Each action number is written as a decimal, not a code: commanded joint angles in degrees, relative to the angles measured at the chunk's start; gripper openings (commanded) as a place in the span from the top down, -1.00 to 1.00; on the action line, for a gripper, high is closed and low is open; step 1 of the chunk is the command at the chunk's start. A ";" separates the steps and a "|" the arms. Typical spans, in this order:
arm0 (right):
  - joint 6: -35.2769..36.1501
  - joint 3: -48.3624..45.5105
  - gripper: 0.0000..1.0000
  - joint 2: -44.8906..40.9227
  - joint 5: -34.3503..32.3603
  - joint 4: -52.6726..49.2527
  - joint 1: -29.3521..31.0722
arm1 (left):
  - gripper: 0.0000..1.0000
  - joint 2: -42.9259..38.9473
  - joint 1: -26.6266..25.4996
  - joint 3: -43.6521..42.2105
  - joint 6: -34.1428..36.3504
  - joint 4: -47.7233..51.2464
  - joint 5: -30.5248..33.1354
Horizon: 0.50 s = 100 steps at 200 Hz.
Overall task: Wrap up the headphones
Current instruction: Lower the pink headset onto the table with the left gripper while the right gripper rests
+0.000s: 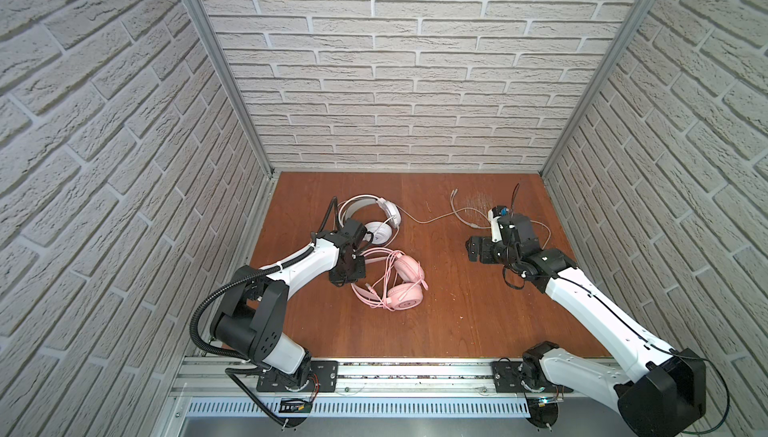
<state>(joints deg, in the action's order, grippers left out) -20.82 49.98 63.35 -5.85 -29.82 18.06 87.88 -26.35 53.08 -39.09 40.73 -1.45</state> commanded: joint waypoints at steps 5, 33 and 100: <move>-0.60 1.18 -1.00 0.37 0.84 2.37 -0.31 | 0.99 1.06 0.99 -0.32 2.04 -1.79 -0.78; -0.55 1.35 -1.00 0.28 0.14 1.90 -0.32 | 0.86 3.14 1.65 -0.54 2.27 -2.04 -0.76; -0.30 2.09 -1.00 1.04 -0.28 1.70 -0.38 | 0.10 4.16 1.70 -0.17 2.36 -1.60 -0.43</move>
<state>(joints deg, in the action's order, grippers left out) -20.80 50.26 63.86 -5.54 -29.47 18.04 92.16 -25.12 52.90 -37.08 38.96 -2.83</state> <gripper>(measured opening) 0.998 0.405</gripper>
